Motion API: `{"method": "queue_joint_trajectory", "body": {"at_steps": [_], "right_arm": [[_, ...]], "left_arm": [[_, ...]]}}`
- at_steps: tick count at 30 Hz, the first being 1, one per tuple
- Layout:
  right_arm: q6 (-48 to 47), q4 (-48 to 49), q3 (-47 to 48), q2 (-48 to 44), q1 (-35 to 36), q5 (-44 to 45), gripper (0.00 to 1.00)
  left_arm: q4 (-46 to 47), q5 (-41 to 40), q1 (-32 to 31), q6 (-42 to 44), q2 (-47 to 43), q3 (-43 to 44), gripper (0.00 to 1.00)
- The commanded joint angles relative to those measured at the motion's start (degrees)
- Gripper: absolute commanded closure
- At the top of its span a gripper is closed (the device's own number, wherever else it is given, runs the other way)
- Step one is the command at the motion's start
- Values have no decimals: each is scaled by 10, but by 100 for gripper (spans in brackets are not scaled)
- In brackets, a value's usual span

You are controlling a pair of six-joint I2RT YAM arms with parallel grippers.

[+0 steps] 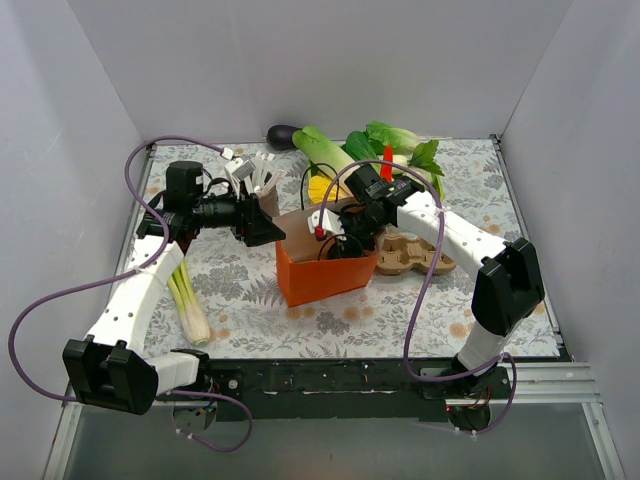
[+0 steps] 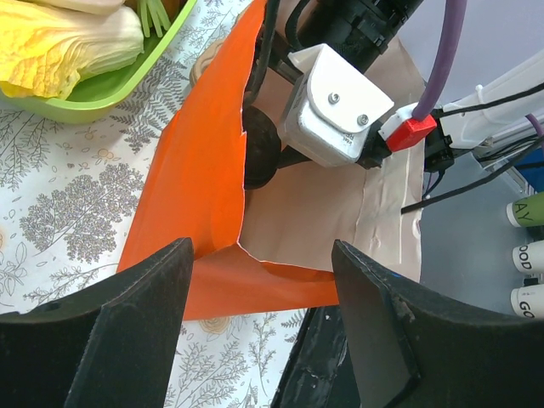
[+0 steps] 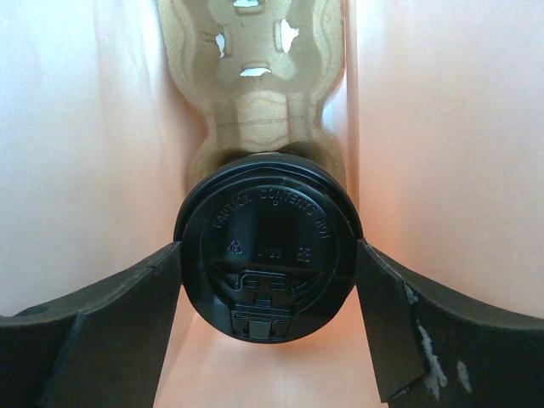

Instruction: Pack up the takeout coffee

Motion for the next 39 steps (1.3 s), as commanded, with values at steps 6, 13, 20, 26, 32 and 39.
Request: {"method": "queue_joint_trajectory", "body": {"at_steps": [6,13,20,26,32,39], "right_arm": [[20,5,36,-11,-3,7,6],[35,-15,82,-6,3,6,4],[34,-39,108,-6,18,8,2],[61,-49,168,-7,27,8,2],[88,-76,239,-5,29,9,2],[103,-103,300,-31,29,23,2]], "left_arm": [[3,8,2,3,-8,-8,34],[6,8,2,3,-4,-11,34],[14,8,2,-1,-3,-11,34],[13,2,2,-2,-6,-9,34],[35,-36,2,-29,-2,55,31],[6,-80,9,-33,9,169,31]]}}
